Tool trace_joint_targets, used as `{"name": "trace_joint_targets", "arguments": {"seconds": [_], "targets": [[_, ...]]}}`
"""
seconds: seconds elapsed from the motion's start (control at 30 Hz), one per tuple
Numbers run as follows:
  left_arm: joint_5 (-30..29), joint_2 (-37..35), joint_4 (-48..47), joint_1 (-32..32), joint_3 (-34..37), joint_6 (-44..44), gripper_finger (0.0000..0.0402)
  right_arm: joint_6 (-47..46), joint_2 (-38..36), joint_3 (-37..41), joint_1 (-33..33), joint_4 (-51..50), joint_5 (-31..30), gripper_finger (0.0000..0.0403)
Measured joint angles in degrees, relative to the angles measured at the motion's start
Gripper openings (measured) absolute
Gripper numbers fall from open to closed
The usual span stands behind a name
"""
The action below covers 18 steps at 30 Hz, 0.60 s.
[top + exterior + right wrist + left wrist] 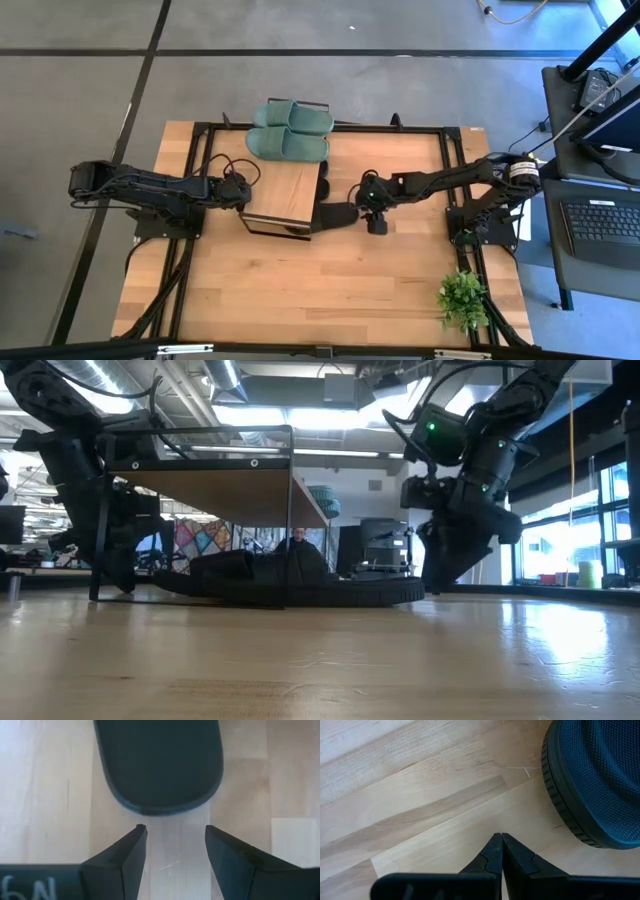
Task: Pick and place slides into the shelf
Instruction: Put the black slide under the shelf
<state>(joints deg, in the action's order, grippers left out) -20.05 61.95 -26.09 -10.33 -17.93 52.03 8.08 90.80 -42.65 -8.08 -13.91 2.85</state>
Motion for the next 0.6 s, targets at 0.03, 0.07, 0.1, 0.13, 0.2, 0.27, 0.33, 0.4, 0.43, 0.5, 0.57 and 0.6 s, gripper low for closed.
{"name": "trace_joint_targets", "arguments": {"seconds": [0.03,0.07,0.1,0.13,0.2,0.27,0.33,0.4,0.43,0.5,0.57,0.6], "targets": [[0.0,0.0,0.0,0.0,0.0,0.0,0.0,0.0,0.7,0.0,0.0,0.4,0.0,0.0202],[0.0,0.0,0.0,0.0,0.0,0.0,0.0,0.0,1.4,0.0,0.0,1.5,0.0,0.0202],[0.0,0.0,0.0,0.0,0.0,0.0,0.0,0.0,2.1,0.0,0.0,2.5,0.2,0.0202],[0.0,0.0,0.0,0.0,0.0,0.0,0.0,0.0,2.8,0.0,0.0,3.6,0.4,0.0202],[0.0,0.0,0.0,0.0,0.0,0.0,0.0,0.0,4.1,-0.4,0.0,4.8,2.1,0.0202],[0.0,0.0,0.0,0.0,0.0,0.0,0.0,0.0,5.6,-1.5,0.0,5.2,3.1,0.0202],[0.0,0.0,0.0,0.0,0.0,0.0,0.0,0.0,7.1,-2.9,0.0,5.1,3.3,0.0202],[0.0,0.0,0.0,0.0,0.0,0.0,0.0,0.2,8.5,-4.4,0.2,4.8,3.9,0.0202],[0.0,0.0,0.0,0.0,0.0,0.0,0.0,0.6,9.2,-5.2,0.3,4.8,4.3,0.0202],[0.0,0.0,0.0,0.0,0.0,0.0,0.0,1.2,10.5,-6.8,0.7,4.8,4.5,0.0202],[0.0,0.0,0.0,0.0,0.0,0.0,0.0,1.2,11.6,-8.2,0.8,4.8,4.9,0.0202],[0.0,0.0,0.0,0.0,0.0,0.0,0.0,1.3,12.0,-8.8,0.8,4.7,5.0,0.0202]]}}
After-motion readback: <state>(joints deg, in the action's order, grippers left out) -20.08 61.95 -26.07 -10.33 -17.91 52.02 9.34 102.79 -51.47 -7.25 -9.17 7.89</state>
